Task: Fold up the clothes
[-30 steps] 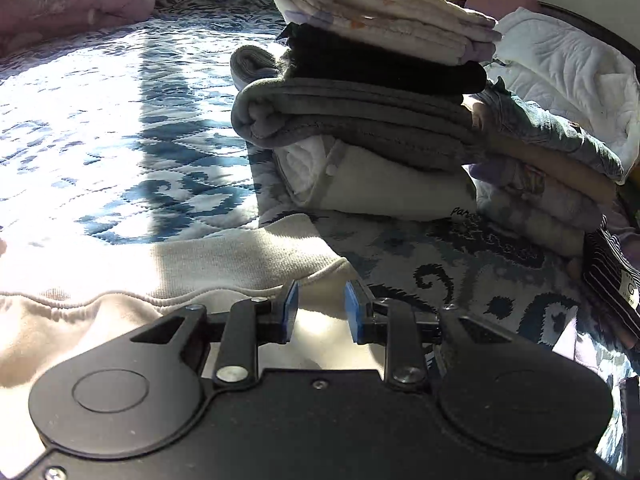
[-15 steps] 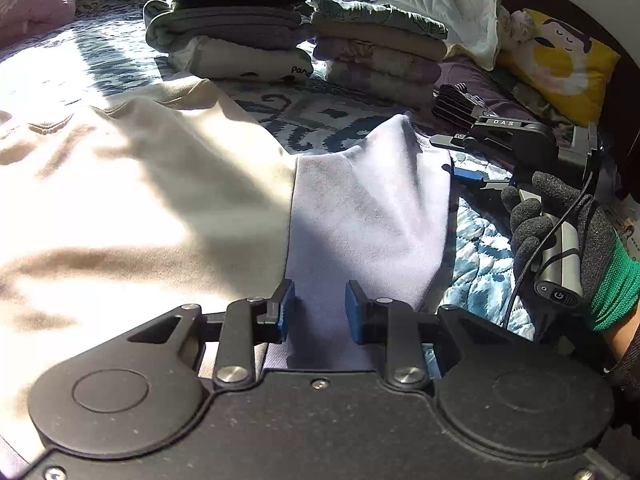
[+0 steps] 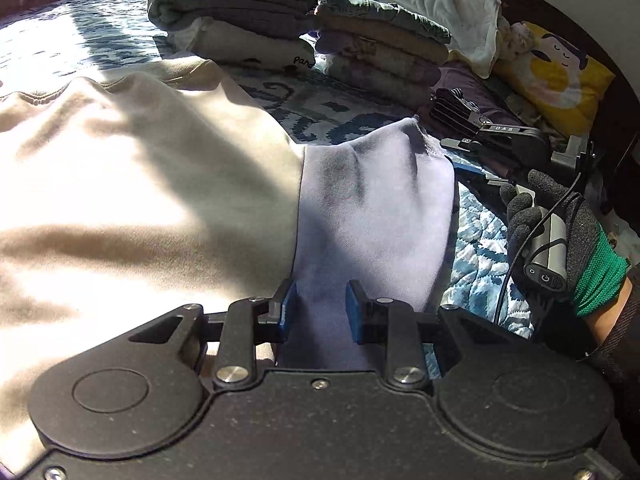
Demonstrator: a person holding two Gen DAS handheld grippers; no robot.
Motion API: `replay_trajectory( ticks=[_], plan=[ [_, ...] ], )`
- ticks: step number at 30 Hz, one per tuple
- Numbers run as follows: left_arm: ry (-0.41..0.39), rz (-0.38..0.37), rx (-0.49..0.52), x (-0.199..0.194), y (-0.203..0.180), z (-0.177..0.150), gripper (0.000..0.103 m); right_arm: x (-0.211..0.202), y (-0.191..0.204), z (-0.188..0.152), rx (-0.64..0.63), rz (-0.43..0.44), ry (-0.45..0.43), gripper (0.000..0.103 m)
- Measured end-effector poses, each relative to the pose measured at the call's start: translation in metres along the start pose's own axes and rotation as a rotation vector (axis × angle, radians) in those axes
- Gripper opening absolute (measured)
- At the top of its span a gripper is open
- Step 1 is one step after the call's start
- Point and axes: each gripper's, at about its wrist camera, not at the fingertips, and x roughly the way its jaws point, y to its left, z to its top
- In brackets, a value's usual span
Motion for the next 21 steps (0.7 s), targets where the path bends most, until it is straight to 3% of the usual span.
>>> replay_trajectory(
  ticks=[2,3,4,6,9,12,13,15,17,20,21],
  plan=[
    [-0.001,-0.002,0.0,0.0,0.001,-0.001,0.026,0.007,0.012,-0.003,-0.093,-0.024,0.016,0.042],
    [-0.001,-0.004,-0.003,0.0,0.001,-0.001,0.026,0.008,0.017,-0.006,-0.146,-0.057,0.011,0.022],
    [-0.001,-0.007,-0.008,0.001,0.003,-0.001,0.026,0.006,0.019,-0.008,-0.176,-0.102,-0.012,0.008],
    [-0.002,-0.017,-0.022,0.0,0.005,0.0,0.026,-0.004,0.014,-0.007,-0.142,-0.144,-0.069,0.008],
    [-0.001,-0.023,-0.027,0.0,0.006,0.0,0.026,-0.002,0.017,-0.006,-0.162,-0.16,-0.059,0.009],
    [-0.001,-0.027,-0.026,0.0,0.007,0.0,0.026,-0.003,0.02,-0.003,-0.165,-0.17,-0.075,0.022],
    [-0.001,-0.03,-0.029,0.0,0.008,0.001,0.026,-0.011,0.024,-0.003,-0.192,-0.171,-0.108,0.034],
    [-0.001,-0.033,-0.036,-0.001,0.009,0.0,0.026,-0.027,0.037,-0.005,-0.274,-0.164,-0.178,0.037],
    [-0.002,-0.035,-0.036,-0.002,0.009,0.0,0.026,-0.034,0.057,-0.012,-0.414,-0.099,-0.2,0.036],
    [-0.003,-0.036,-0.036,-0.002,0.009,-0.001,0.026,-0.015,0.084,-0.025,-0.61,0.013,-0.07,0.033],
    [-0.003,-0.038,-0.037,-0.002,0.009,-0.001,0.026,-0.004,0.086,-0.026,-0.616,0.014,-0.019,0.029]
  ],
)
